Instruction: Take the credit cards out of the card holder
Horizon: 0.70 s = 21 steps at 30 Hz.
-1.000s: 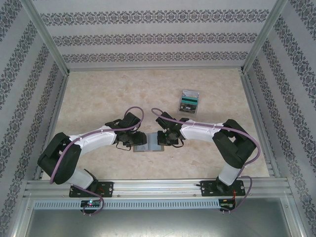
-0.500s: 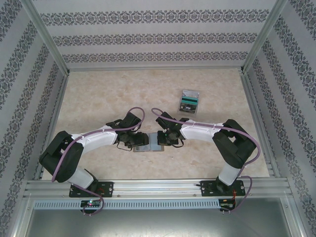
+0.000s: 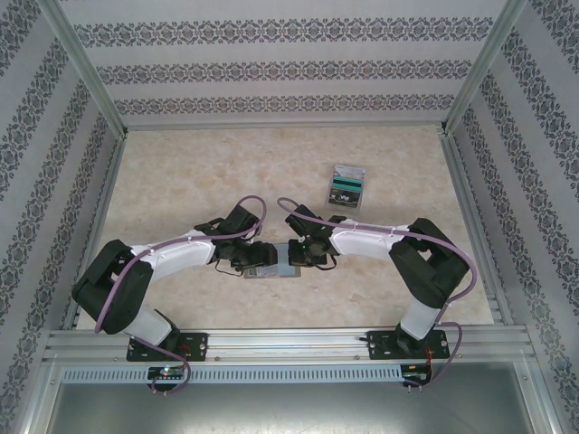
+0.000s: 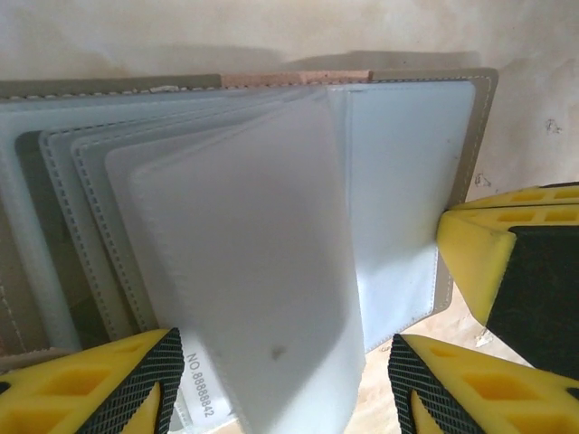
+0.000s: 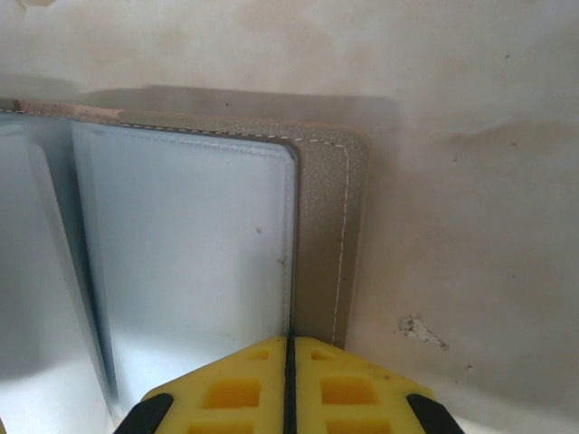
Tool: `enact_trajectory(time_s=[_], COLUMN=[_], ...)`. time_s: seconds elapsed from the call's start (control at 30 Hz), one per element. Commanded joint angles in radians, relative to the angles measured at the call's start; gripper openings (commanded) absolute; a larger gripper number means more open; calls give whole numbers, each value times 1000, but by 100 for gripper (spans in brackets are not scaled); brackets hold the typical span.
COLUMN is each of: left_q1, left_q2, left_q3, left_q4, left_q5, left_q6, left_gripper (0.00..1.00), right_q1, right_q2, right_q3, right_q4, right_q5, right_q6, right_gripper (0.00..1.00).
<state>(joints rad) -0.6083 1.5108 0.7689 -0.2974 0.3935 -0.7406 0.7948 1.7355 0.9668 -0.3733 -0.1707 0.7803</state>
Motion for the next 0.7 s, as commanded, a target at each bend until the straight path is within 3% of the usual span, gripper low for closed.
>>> enact_trajectory(time_s=[0.0,0.33,0.67], left_q1=[4,2,-19], left_q2=[-11,-10,94], left_q3=[26,85,185], left_q4=[15,4,26], left_q5=[20,51,122], left_q6=[19,30,43], left_gripper=[65,64,61], right_q1=[14,-1,-82], right_q2=[35,0,-188], right_q3=[8,6,-79], right_q4=[-29,-38,-55], right_q5=[-3,24,131], right_q6=[2,0,9], right_gripper=[0,0,0])
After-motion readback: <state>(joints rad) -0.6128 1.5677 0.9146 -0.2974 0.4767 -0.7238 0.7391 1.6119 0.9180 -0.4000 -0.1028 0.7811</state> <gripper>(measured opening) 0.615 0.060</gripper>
